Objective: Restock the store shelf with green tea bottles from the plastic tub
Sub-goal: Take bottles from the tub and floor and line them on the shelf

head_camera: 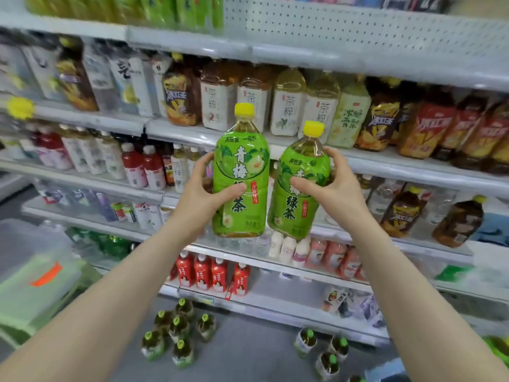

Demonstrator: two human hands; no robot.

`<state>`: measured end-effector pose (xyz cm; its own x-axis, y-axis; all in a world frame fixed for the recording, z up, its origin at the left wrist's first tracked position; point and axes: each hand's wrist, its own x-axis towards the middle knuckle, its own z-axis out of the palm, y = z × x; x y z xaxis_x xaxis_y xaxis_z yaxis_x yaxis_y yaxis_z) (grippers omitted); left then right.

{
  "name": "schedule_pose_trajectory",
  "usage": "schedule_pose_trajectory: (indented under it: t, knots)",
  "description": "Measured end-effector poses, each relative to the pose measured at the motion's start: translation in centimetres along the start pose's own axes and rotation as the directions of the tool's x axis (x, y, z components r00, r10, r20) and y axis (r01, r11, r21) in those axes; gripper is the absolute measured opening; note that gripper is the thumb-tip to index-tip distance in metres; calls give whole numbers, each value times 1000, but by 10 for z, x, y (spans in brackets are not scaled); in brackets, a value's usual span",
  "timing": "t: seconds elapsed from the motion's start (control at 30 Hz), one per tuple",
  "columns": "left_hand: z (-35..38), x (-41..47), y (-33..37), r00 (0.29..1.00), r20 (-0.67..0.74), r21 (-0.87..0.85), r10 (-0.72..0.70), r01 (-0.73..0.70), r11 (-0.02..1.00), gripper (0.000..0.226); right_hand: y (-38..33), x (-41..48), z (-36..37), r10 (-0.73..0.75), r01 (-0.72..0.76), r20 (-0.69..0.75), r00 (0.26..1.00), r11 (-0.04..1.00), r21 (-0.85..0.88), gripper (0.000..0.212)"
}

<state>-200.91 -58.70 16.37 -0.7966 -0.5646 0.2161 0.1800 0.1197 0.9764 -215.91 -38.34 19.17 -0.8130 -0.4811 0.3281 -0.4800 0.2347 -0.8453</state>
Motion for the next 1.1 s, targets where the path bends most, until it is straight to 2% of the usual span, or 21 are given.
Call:
schedule_pose_trajectory:
  t: [0.2,0.37,0.5,0.67,0.9,1.0,1.1]
  knots:
    - [-34,47,42,988,-92,85,125,-117,989,82,-57,72,10,-140,139,32,990,990,38,76]
    - [-45,107,79,968,-108,63,225,-220,974,71,-107,151,2,-246,246,13,969,969,19,76]
    - [-52,166,106,938,-147,116,315,-300,947,76,-155,218,-5,-315,316,-18,949,944,95,77]
    - [-67,222,135,901,-198,168,385,-356,919,82,-210,292,-4,-402,403,-44,915,900,163,59]
    - [-93,257,158,859,-255,254,444,-383,888,88,-237,371,33,-427,433,-67,902,887,160,81]
    - [-107,267,157,862,-235,233,450,-400,887,86,-230,391,57,-417,421,-57,907,904,80,96]
    - [-118,275,154,863,-220,224,456,-410,884,82,-223,408,76,-389,390,-36,921,920,45,95]
